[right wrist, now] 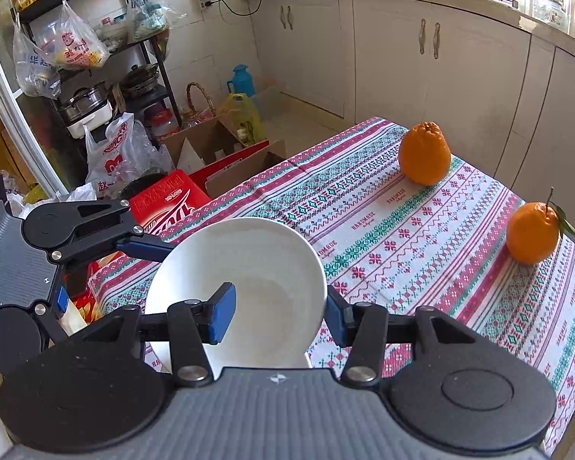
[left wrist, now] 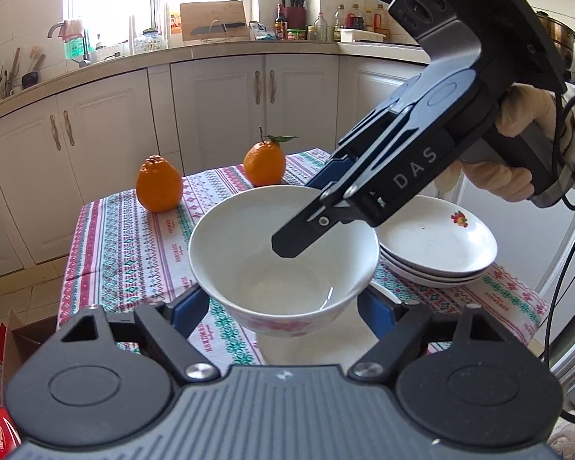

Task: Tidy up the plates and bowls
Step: 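Carry the nested bowls with the right gripper into the pink-flowered bowl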

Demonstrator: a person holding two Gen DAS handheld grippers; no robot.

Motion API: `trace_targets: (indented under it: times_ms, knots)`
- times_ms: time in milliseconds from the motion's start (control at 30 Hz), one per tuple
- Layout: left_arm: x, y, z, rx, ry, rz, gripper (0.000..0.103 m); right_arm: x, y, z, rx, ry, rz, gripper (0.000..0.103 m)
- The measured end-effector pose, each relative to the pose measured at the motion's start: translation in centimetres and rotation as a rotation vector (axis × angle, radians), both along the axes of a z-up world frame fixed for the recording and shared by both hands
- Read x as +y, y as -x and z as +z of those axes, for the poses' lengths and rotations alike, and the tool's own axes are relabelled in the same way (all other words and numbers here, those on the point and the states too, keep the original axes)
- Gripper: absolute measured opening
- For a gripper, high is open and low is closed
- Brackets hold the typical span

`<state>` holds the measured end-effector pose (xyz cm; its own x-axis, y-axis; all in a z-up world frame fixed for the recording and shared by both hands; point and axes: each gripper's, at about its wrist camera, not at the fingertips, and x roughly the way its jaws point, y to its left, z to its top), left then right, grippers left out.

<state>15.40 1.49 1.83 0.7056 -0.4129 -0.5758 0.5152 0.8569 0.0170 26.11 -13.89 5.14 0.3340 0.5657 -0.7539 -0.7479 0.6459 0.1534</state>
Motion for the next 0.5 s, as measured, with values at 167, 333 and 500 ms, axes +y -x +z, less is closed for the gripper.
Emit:
trace_targets:
  times_ms: [167,333,500]
  knots:
    - [-0.5,0.7,-0.3,0.015,0.003,-0.014,0.084,-0.9,1.1,-0.2,-0.006,0.001,-0.008,0.055]
    - [-1.1,1.1,-0.6,0.03,0.001,-0.025,0.084,-1.4,1.8,-0.8,0.005,0.003,-0.02,0.055]
    - [-1.4,1.3,-1.0,0.047,-0.002,-0.03,0.084,-1.7,2.2,-1.4,0.017,0.004,-0.025,0.055]
